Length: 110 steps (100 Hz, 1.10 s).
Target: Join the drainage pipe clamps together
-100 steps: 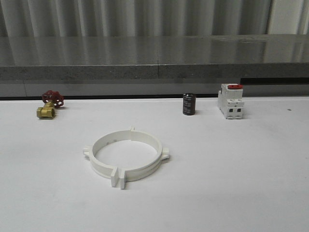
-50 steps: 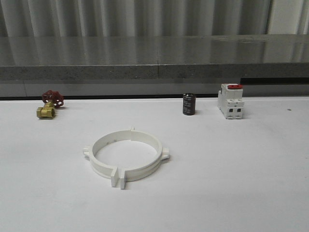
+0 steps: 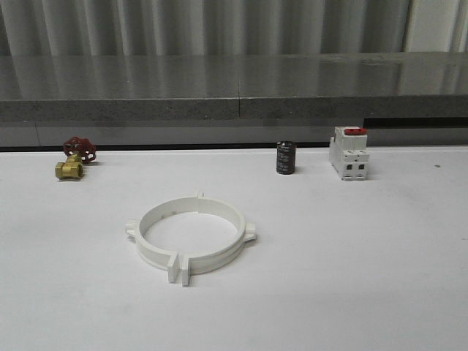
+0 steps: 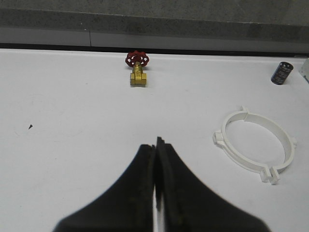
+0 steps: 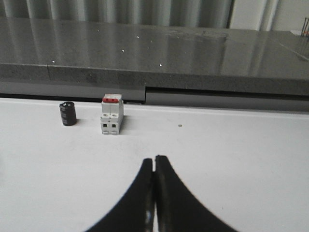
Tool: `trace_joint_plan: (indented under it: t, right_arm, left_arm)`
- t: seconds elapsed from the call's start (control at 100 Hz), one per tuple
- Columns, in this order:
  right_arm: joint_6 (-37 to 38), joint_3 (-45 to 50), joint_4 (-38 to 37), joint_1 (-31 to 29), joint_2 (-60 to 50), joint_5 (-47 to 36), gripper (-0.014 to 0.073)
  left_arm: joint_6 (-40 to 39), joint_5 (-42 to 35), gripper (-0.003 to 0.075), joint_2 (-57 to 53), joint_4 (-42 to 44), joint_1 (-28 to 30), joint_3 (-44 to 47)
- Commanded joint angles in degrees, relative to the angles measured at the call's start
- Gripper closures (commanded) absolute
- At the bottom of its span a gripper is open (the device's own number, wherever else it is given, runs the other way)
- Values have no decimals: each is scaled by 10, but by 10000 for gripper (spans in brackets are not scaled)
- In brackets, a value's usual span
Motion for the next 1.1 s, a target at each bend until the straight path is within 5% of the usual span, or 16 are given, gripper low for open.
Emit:
trace_joint_plan:
  t: [0.0, 0.27, 1.09]
  right_arm:
    - [-5, 6, 9, -7, -11, -69, 661]
    - [-5, 68, 52, -8, -11, -199, 661]
    - [-5, 67, 87, -39, -11, -233, 661]
  left_arm:
    - [1, -39, 741, 6, -9, 3, -15]
    - [1, -39, 741, 6, -9, 3, -15]
    - [1, -39, 741, 6, -9, 3, -15]
